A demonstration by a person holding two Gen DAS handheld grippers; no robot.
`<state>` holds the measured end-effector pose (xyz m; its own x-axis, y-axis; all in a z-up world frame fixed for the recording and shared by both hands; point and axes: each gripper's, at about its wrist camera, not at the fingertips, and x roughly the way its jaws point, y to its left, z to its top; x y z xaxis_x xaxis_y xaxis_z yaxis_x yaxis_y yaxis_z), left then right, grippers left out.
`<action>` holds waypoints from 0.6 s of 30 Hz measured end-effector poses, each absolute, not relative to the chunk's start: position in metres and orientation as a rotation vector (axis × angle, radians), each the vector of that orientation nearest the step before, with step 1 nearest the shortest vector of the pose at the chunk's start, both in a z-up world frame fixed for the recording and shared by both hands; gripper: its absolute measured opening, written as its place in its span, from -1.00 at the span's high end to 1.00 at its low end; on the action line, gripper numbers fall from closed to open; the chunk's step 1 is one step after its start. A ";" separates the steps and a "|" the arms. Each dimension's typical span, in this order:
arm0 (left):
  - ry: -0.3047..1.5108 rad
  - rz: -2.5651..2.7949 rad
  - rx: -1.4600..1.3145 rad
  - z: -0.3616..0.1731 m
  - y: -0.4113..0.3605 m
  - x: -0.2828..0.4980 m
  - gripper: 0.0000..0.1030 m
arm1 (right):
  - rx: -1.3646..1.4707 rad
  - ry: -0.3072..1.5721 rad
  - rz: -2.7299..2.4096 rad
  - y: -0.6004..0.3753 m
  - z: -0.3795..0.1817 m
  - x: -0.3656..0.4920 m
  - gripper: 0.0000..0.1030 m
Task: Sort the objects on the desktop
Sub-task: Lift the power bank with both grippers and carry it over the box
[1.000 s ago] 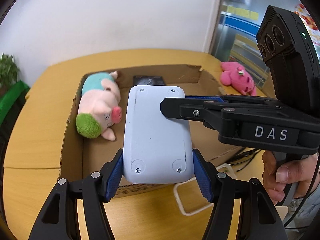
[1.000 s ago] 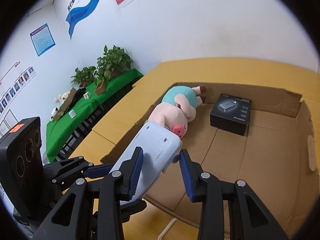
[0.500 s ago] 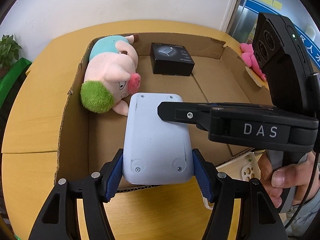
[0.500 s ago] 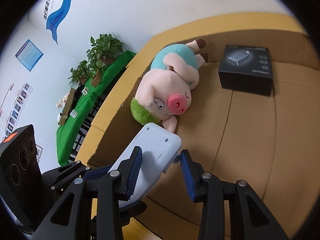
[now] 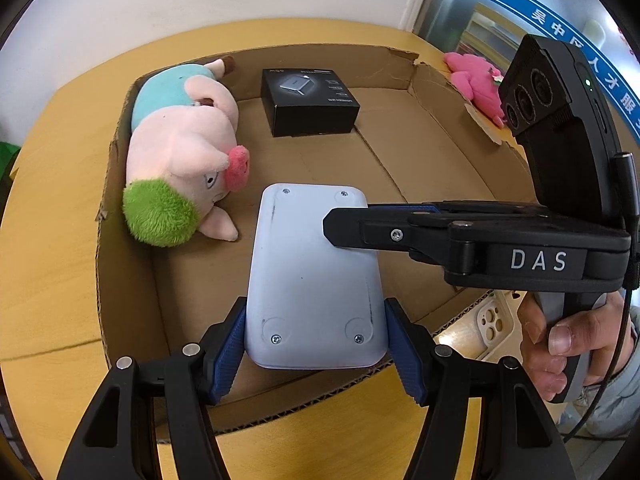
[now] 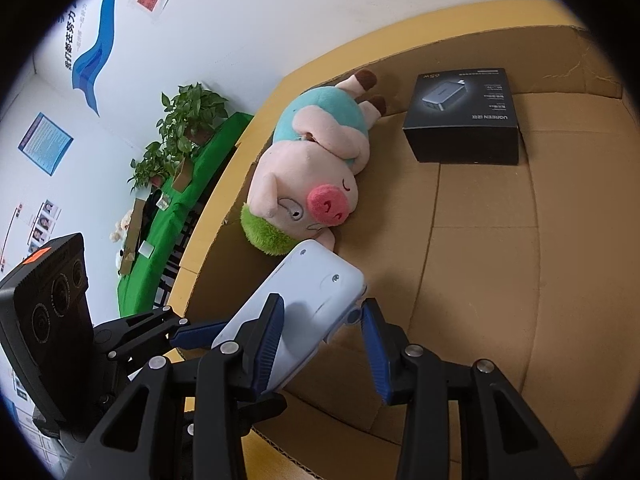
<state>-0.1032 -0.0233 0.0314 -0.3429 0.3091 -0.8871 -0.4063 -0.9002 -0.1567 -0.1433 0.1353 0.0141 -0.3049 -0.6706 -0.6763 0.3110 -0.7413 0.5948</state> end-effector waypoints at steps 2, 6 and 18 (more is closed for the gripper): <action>0.144 2.228 -1.470 0.031 -0.024 -0.108 -0.34 | 1.331 -0.491 -2.079 0.136 0.012 -0.145 0.25; 0.190 2.155 -1.472 0.027 -0.026 -0.113 -0.34 | 1.348 -0.525 -2.077 0.139 0.006 -0.143 0.25; 0.267 1.966 -1.488 0.016 -0.032 -0.127 -0.35 | 1.406 -0.579 -2.070 0.137 -0.007 -0.133 0.25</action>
<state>-0.1275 -0.0324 0.0163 -0.1451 0.3717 -0.9169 -0.6028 -0.7681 -0.2159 -0.1327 0.1368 -0.0068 -0.2888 -0.6641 -0.6896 0.2100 -0.7467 0.6311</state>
